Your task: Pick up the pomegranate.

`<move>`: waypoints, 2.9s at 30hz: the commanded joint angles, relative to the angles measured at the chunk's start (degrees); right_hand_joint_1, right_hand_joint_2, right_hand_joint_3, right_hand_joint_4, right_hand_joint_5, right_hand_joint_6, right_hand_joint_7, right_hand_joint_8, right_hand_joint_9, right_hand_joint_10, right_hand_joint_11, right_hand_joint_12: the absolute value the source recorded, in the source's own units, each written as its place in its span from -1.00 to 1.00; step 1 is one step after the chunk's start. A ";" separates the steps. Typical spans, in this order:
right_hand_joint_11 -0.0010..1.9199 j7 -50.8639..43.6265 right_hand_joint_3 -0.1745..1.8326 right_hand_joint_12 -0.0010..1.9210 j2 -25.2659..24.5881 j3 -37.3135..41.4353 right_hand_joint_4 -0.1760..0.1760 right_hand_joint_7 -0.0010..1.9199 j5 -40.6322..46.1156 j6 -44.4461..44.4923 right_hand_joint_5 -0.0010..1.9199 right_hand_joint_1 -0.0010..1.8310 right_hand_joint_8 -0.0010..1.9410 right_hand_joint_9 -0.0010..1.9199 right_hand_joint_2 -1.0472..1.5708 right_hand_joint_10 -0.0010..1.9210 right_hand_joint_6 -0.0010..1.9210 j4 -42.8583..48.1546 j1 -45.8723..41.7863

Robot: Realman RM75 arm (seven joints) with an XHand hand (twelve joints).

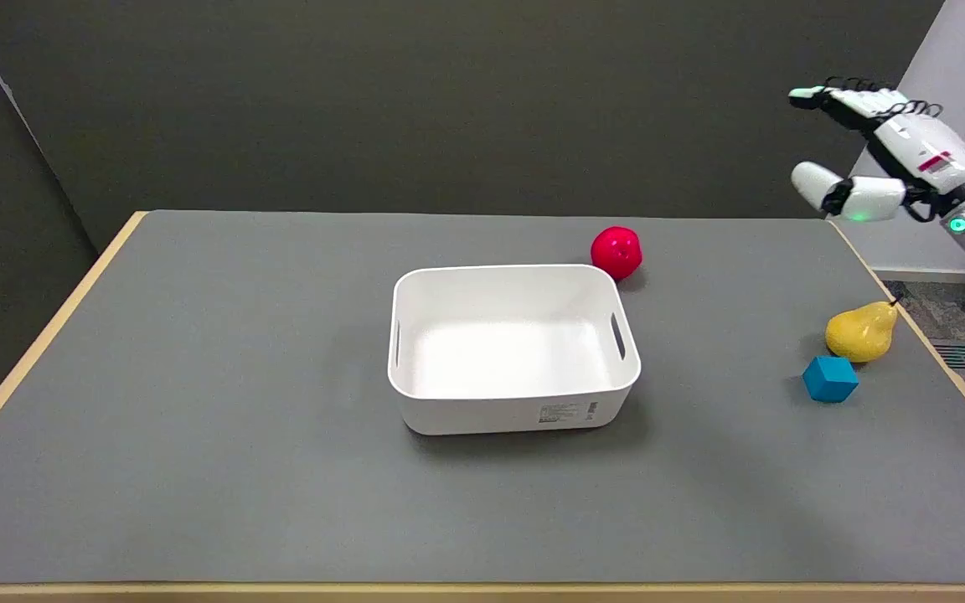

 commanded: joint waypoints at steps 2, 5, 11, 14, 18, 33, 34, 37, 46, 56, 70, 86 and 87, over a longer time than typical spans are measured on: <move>-0.97 -4.50 0.14 0.14 -2.95 -7.58 0.74 -0.79 -6.20 -16.05 -0.84 -0.66 -0.70 -0.86 0.28 -0.48 -0.57 13.73 5.35; -0.97 -6.25 0.14 0.13 -5.18 -12.13 0.74 -0.80 -6.20 -20.02 -0.84 -0.66 -0.71 -0.86 0.28 -0.48 -0.57 13.50 10.64; -0.97 -7.26 0.14 0.13 -7.49 -20.95 0.74 -0.80 -6.20 -25.35 -0.84 -0.65 -0.71 -0.86 0.28 -0.48 -0.57 12.97 17.99; -0.97 -8.83 0.14 0.13 -8.61 -26.63 0.74 -0.80 -6.20 -26.50 -0.84 -0.65 -0.71 -0.86 0.28 -0.48 -0.57 12.14 22.59; -0.97 -9.01 0.14 0.13 -9.32 -30.42 0.73 -0.80 -6.22 -28.04 -0.84 -0.66 -0.71 -0.86 0.27 -0.48 -0.58 11.82 25.51; -0.98 -9.01 0.14 0.12 -14.47 -37.21 0.72 -0.81 -6.28 -30.83 -0.85 -0.65 -0.71 -0.87 0.27 -0.49 -0.58 2.02 33.25; -0.98 -9.07 0.14 0.12 -14.78 -37.27 0.72 -0.81 -6.28 -30.86 -0.85 -0.64 -0.71 -0.87 0.27 -0.49 -0.59 1.32 33.45; -0.98 -10.59 0.15 0.12 -15.29 -37.07 0.72 -0.81 -6.25 -30.88 -0.85 -0.63 -0.71 -0.87 0.27 -0.49 -0.59 -0.09 33.80; -0.98 -13.01 0.15 0.11 -16.62 -37.68 0.70 -0.82 -6.20 -30.91 -0.87 -0.60 -0.72 -0.87 0.27 -0.49 -0.60 -5.90 35.27; -0.98 -13.01 0.15 0.10 -16.17 -37.15 0.70 -0.82 -6.20 -31.39 -0.88 -0.57 -0.72 -0.87 0.27 -0.50 -0.61 -7.40 35.22; -0.98 -13.01 0.16 0.10 -15.90 -37.62 0.70 -0.82 -6.20 -30.64 -0.88 -0.55 -0.72 -0.87 0.27 -0.49 -0.61 -8.79 35.50; -0.97 -12.61 0.16 0.10 -17.99 -41.46 0.69 -0.83 -6.20 -30.35 -0.88 -0.55 -0.72 -0.87 0.27 -0.49 -0.61 -11.49 37.42; -0.97 -12.61 0.15 0.10 -18.20 -41.50 0.69 -0.83 -6.20 -30.35 -0.88 -0.55 -0.72 -0.87 0.27 -0.49 -0.61 -11.70 37.42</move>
